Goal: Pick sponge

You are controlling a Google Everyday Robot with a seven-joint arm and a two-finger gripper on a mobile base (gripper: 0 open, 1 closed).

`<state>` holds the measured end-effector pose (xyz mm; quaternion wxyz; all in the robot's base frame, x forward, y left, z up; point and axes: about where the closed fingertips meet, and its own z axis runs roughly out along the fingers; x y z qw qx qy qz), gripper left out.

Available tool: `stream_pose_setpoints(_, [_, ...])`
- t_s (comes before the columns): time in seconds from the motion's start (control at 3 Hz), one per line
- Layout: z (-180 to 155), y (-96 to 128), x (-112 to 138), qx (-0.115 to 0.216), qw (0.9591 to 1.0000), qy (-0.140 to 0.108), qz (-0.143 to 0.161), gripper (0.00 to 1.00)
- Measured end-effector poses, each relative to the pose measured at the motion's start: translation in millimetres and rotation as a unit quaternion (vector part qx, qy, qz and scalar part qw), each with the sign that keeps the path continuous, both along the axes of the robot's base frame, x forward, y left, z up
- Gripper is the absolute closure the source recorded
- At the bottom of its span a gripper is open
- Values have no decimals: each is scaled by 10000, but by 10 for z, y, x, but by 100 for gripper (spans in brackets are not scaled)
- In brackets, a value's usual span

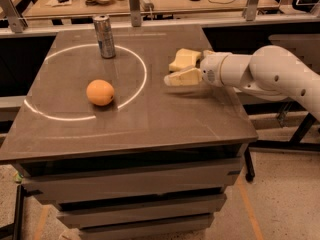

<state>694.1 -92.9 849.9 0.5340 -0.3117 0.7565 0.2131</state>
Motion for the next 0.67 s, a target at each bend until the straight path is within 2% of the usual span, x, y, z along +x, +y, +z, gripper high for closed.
stream_pose_setpoints(0.67, [-30, 12, 191, -37, 9999, -81, -103, 0])
